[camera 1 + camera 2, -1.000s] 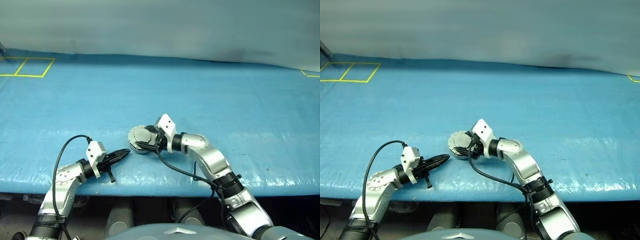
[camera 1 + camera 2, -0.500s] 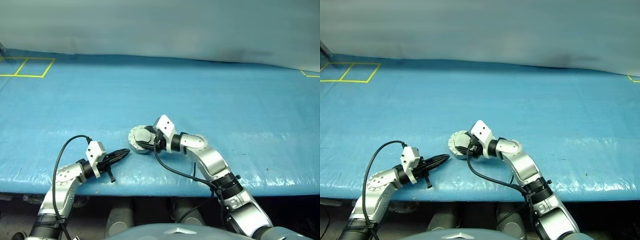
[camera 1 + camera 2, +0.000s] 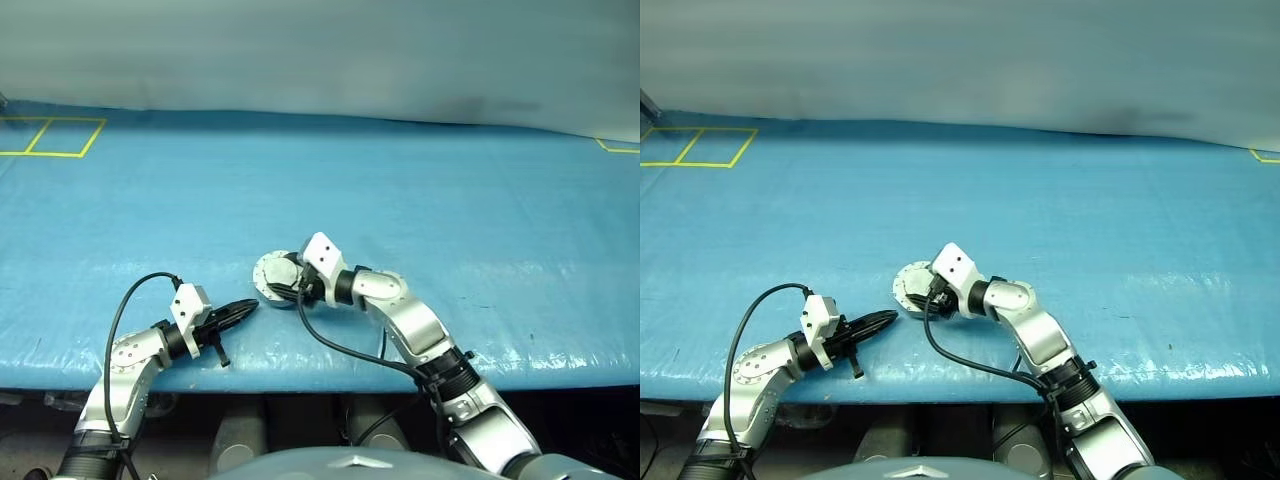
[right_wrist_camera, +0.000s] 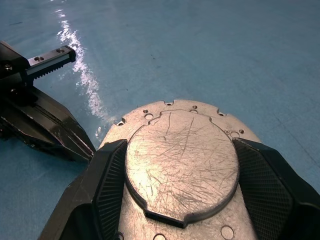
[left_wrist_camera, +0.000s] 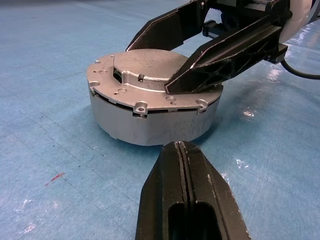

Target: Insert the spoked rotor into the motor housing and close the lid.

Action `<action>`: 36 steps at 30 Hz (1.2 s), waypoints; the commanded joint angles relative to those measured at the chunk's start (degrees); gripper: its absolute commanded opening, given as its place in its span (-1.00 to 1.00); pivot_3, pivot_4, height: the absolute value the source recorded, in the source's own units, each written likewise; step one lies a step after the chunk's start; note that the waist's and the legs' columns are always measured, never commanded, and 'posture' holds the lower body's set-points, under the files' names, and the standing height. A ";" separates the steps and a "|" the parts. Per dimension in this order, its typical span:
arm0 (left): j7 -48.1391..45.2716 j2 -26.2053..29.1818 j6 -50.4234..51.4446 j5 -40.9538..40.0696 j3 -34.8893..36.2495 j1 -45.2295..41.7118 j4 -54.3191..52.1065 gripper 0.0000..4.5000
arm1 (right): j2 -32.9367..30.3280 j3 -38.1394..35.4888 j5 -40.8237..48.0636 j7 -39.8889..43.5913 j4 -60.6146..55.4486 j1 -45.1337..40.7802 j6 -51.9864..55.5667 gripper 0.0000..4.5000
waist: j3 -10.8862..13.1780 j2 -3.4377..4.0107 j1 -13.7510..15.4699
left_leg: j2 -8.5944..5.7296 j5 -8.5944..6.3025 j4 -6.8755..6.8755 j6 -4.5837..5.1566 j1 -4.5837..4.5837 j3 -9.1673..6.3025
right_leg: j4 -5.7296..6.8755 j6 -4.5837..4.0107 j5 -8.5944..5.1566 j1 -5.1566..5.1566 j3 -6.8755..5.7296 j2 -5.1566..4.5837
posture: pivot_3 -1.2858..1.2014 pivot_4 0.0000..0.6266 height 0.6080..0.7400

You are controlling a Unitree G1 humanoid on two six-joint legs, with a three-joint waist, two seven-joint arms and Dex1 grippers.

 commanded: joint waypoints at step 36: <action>5.39 -1.63 6.76 2.41 -1.42 -5.42 0.85 -1.00 | -2.03 2.60 -4.00 -2.58 0.69 1.12 5.83 0.35 | -0.75 0.18 0.18 | -0.04 -0.01 -0.03 -0.01 0.27 -0.01 | -0.10 -0.01 -0.02 0.06 -0.02 -0.08 | 0.03 -0.52 1.00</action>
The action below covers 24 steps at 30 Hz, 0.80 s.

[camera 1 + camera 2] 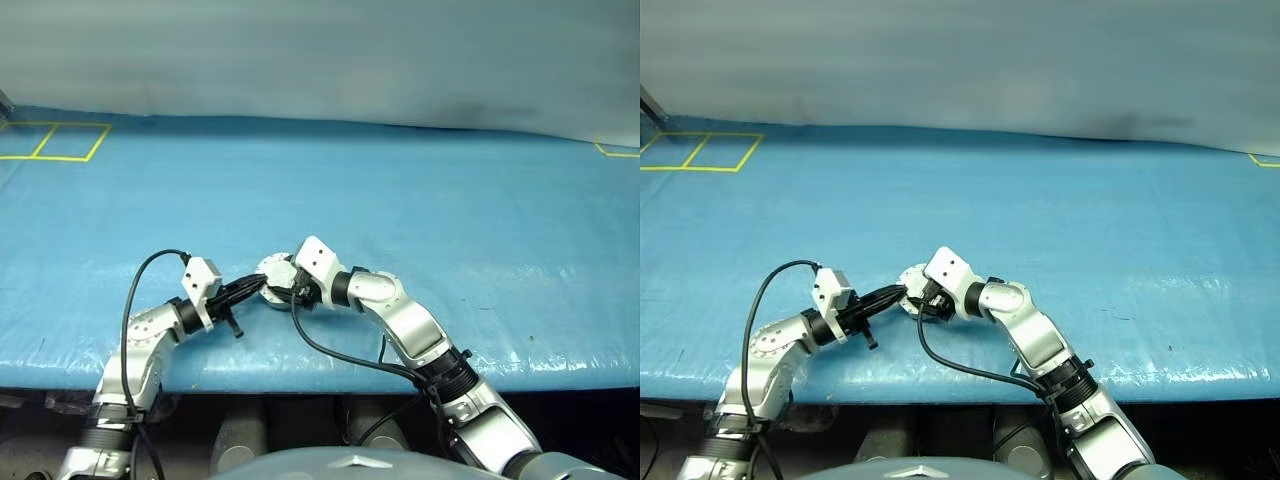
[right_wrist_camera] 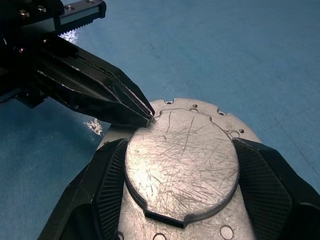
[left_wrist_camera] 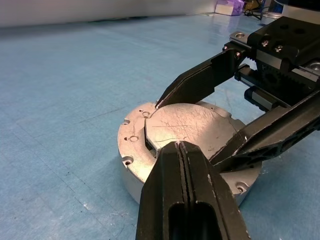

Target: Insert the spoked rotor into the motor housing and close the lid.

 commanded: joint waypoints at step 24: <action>1.47 -0.19 -0.54 2.99 -1.18 2.31 1.51 -1.00 | 4.05 -17.48 19.58 -2.09 -8.63 2.19 16.32 0.98 | -0.09 0.20 0.80 | -0.04 -0.01 -0.05 -0.01 -0.36 -0.02 | -0.07 0.00 -0.01 -0.08 -0.05 -0.06 | 0.03 -0.52 1.00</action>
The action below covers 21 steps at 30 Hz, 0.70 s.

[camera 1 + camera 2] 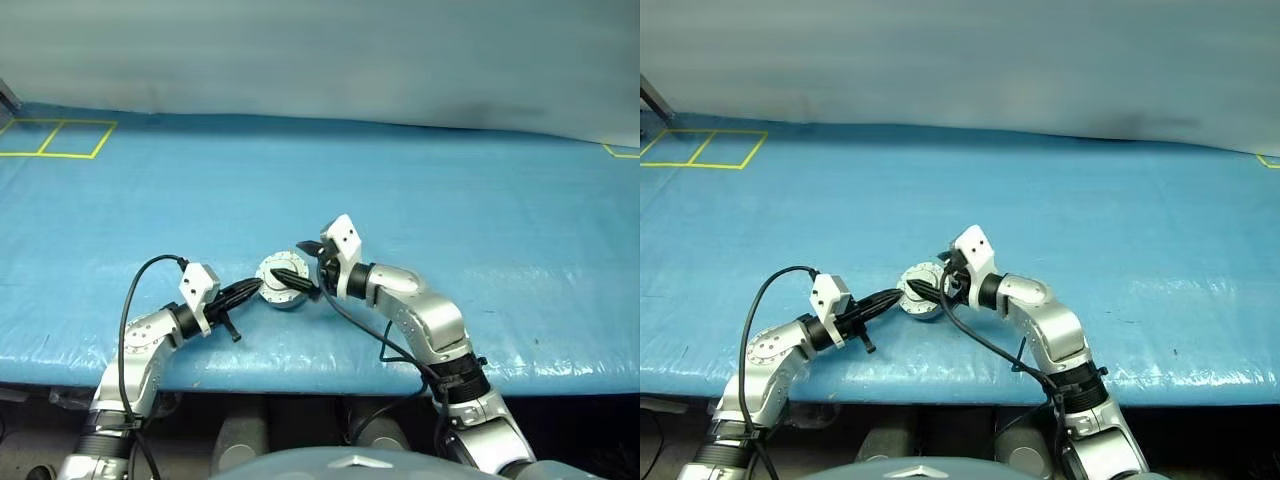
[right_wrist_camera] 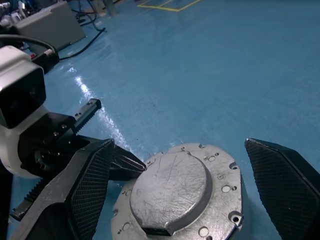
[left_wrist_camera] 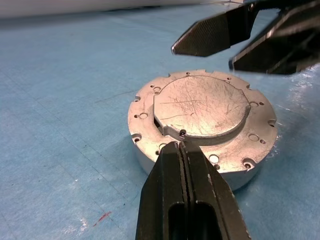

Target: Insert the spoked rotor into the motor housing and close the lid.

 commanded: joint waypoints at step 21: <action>0.46 0.49 -0.85 2.58 -1.33 1.28 1.43 -1.00 | 2.46 -11.25 16.08 -4.54 3.60 3.08 16.95 0.81 | 0.06 0.09 -0.03 | 0.00 0.00 -0.08 0.00 -0.05 0.02 | -0.03 -0.02 -0.02 -0.07 0.02 -0.01 | 0.03 -0.52 1.00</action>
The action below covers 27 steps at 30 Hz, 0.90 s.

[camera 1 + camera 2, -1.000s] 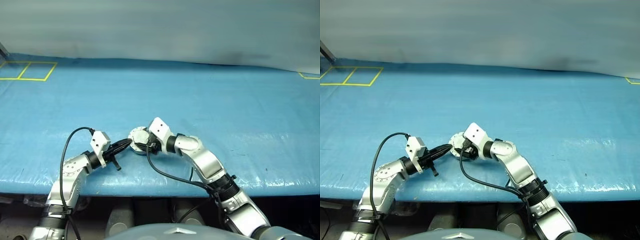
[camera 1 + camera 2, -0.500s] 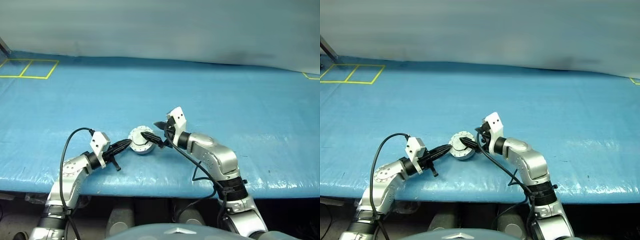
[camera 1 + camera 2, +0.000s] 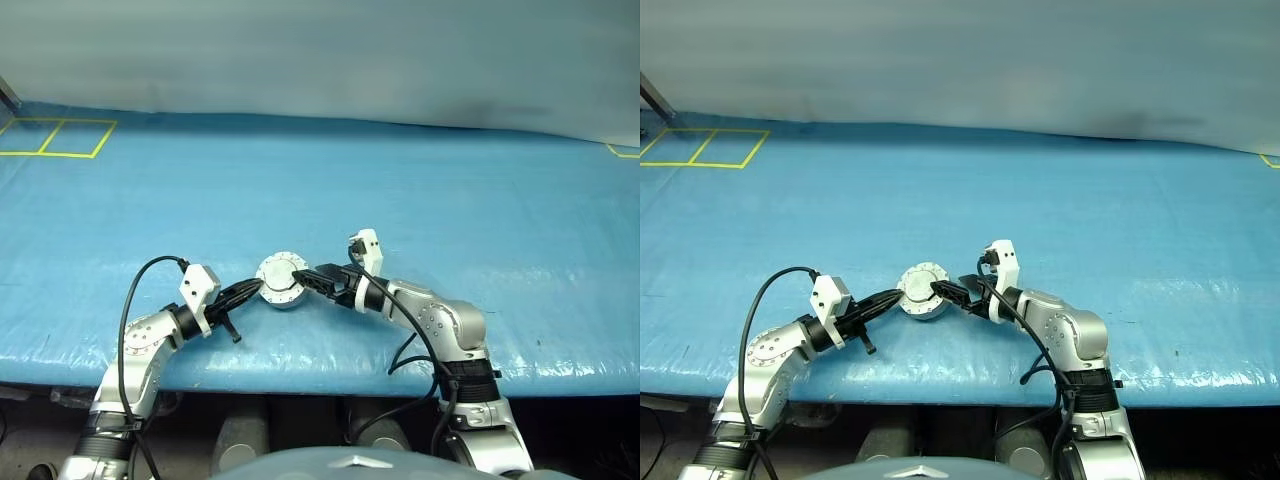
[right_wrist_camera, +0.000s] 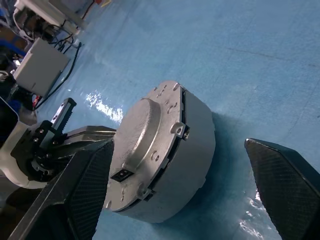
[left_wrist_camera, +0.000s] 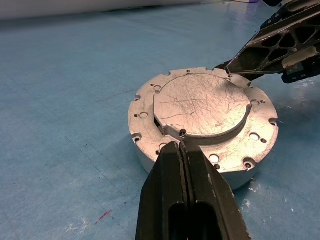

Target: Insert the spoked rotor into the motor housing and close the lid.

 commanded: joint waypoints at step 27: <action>5.79 -3.97 -0.24 -0.98 3.49 0.25 0.79 -1.00 | 4.23 -4.87 9.87 -4.77 1.94 -0.57 5.43 -0.44 | 0.04 0.04 -0.26 | 0.03 -0.02 0.00 -0.04 0.04 -0.02 | -0.04 0.00 -0.01 -0.22 -0.06 -0.06 | 0.03 -0.52 1.00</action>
